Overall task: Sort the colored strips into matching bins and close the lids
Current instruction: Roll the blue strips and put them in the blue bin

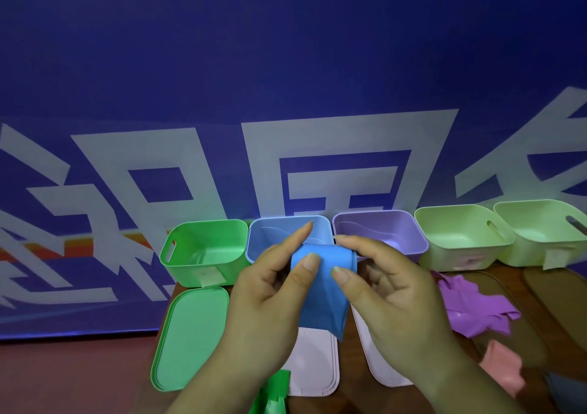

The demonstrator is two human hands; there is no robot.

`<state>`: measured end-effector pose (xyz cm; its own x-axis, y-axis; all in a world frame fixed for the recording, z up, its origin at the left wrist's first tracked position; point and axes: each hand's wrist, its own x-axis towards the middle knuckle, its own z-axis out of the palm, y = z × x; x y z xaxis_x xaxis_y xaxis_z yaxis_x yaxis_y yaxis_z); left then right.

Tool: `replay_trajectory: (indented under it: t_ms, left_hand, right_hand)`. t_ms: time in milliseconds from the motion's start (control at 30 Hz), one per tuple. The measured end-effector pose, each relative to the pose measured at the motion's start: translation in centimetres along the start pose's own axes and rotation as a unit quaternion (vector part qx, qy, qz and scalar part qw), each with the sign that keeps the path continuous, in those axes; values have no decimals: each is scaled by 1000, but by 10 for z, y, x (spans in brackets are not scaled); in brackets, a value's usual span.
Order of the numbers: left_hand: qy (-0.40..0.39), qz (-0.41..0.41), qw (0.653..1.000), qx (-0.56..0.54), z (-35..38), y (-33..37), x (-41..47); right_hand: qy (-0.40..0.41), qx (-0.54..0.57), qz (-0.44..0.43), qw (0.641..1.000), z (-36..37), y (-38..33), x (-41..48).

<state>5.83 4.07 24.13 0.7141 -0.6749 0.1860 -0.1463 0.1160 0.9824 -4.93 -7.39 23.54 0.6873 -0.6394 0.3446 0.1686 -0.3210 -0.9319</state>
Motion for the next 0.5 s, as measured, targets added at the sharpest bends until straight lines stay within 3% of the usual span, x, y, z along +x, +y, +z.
replay_trajectory:
  t_ms: [267,500]
  left_hand:
    - [-18,-1,999,-46,-2,0,-1]
    - [-19,9,998,-55,-2,-3,-2]
  right_hand:
    - [5,85,43,995,-1,-7,2]
    - [34,75,70,994,-3,-9,6]
